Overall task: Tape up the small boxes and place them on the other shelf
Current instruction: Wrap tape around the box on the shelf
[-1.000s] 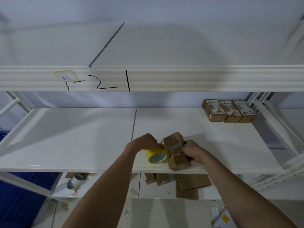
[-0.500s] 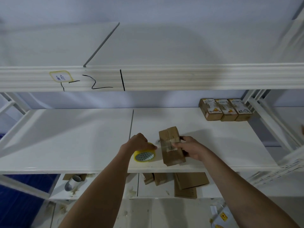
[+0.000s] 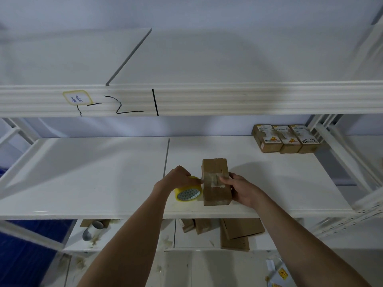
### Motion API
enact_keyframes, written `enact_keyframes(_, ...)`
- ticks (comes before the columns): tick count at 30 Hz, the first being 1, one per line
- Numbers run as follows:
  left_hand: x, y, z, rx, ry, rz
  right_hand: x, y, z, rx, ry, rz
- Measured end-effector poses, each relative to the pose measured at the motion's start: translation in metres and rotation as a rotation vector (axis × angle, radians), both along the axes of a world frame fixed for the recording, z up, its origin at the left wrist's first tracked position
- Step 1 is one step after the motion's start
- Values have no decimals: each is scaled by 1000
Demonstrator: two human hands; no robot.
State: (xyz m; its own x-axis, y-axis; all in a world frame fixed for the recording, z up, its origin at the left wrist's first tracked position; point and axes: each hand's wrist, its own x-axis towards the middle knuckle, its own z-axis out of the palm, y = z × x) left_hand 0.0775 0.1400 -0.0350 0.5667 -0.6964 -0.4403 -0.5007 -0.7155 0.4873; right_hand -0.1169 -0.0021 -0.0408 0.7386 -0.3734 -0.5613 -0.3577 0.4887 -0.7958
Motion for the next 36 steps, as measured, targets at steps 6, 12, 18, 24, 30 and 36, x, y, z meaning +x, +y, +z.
enact_keyframes(6, 0, 2, -1, -48, 0, -8, 6, 7, 7, 22, 41, -12)
enact_keyframes(12, -4, 1, -2, -88, -74, -15, 14, 11, 9, -164, 191, 80)
enact_keyframes(18, -12, -7, 4, -92, -146, -86, 26, 15, -1, -480, 309, 196)
enact_keyframes(24, -10, -5, 8, -67, -118, -98, 28, 17, 5, -483, 327, 181)
enact_keyframes(30, 2, 0, 15, -58, -8, -107, 21, 11, 0, -486, 357, 95)
enact_keyframes(36, 6, 1, 16, -21, -39, -102, 17, 5, -4, -478, 360, 122)
